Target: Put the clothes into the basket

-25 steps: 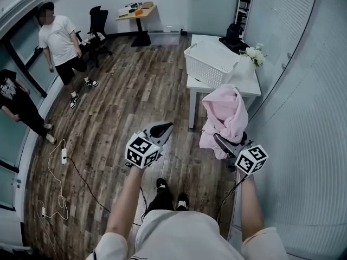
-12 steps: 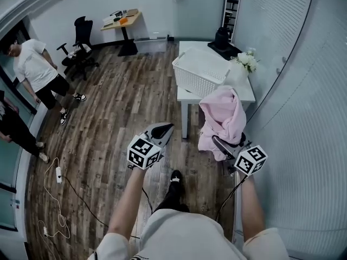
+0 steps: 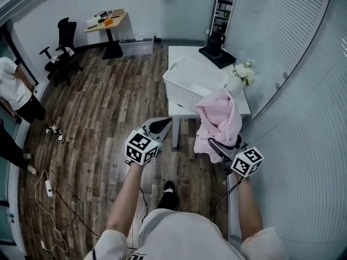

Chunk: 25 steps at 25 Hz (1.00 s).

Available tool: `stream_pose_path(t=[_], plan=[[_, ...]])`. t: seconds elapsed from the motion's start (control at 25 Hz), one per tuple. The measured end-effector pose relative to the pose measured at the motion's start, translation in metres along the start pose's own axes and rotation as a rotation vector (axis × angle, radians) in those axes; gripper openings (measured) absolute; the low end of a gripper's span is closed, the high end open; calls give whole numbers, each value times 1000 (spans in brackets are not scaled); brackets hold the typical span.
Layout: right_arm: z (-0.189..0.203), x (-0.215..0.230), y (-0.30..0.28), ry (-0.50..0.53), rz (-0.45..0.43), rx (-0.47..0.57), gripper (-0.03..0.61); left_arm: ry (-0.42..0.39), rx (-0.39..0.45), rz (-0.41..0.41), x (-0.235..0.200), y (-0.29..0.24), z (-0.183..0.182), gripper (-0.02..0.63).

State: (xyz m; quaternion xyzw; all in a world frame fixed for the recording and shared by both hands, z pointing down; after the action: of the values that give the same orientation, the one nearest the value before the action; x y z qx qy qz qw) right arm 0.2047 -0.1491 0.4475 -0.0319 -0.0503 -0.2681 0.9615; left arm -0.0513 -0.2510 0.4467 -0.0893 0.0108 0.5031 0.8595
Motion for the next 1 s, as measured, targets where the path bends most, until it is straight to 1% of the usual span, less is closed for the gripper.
stream_pose_path(t=[0.32,0.56,0.8,1.0], plan=[[-16,40,-53,15,14,-28,454,14,8,60,-62,-55,-16,12],[-25,63,-92,2,36,-7,454,33,1,84,-105,-76,-17,12],[-40,88,-121,-7,34,24,454,38,3,89,-132,-95,-22,12],[-51,118,-152,-29,13,61,454,47,-3,67,-158,-115,-24,12]])
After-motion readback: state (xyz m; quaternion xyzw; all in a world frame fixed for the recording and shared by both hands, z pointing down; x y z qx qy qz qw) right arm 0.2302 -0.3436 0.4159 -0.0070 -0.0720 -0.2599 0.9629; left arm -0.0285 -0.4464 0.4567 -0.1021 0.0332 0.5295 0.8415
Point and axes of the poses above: the fingertips, and each gripper's own axes: y backward along the fingers, x to its right, z out of its underside, the point moved 7 cm from there along y, backward along the fingers, and after that the axes turned 7 degrees about y, right-handed, at the moved point
